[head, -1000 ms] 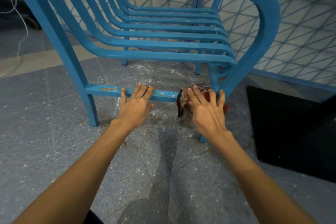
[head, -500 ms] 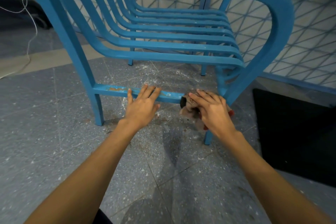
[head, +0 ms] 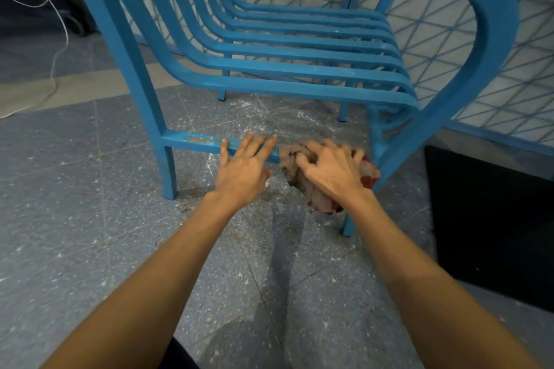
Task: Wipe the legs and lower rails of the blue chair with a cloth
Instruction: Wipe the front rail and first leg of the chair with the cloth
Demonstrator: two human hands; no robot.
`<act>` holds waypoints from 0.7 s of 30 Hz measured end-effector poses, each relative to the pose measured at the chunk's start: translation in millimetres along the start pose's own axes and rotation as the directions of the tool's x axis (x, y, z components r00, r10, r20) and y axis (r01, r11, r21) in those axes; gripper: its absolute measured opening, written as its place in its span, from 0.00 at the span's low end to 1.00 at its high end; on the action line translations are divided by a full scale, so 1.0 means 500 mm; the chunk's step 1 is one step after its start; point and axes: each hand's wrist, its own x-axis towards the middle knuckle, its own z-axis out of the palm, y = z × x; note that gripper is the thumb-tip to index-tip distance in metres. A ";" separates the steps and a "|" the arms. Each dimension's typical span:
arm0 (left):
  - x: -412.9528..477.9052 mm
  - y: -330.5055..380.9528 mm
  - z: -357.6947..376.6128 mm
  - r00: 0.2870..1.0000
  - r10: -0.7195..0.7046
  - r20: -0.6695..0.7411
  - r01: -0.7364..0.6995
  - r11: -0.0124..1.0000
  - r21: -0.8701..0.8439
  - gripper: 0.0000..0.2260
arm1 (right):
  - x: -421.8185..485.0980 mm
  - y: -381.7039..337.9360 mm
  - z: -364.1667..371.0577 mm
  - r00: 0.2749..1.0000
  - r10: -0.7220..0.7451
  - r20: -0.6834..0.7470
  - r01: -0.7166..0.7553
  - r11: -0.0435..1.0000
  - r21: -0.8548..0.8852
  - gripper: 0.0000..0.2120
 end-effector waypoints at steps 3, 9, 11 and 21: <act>-0.001 -0.002 0.001 1.000 0.002 0.000 -0.002 1.000 -0.010 0.30 | -0.011 0.025 0.001 0.995 -0.079 -0.065 0.083 0.995 0.057 0.22; -0.004 -0.010 -0.002 1.000 0.024 0.019 -0.024 0.999 -0.027 0.31 | -0.029 0.078 -0.013 0.975 0.006 -0.222 0.043 0.976 0.214 0.11; -0.006 -0.013 -0.002 0.999 0.029 0.030 -0.028 0.999 -0.024 0.32 | -0.007 0.053 -0.021 0.975 0.158 -0.155 -0.126 0.972 0.196 0.12; -0.008 -0.008 0.000 0.998 0.014 0.067 -0.016 1.000 0.025 0.34 | -0.011 -0.038 0.037 0.975 -0.132 -0.178 0.136 0.991 0.011 0.23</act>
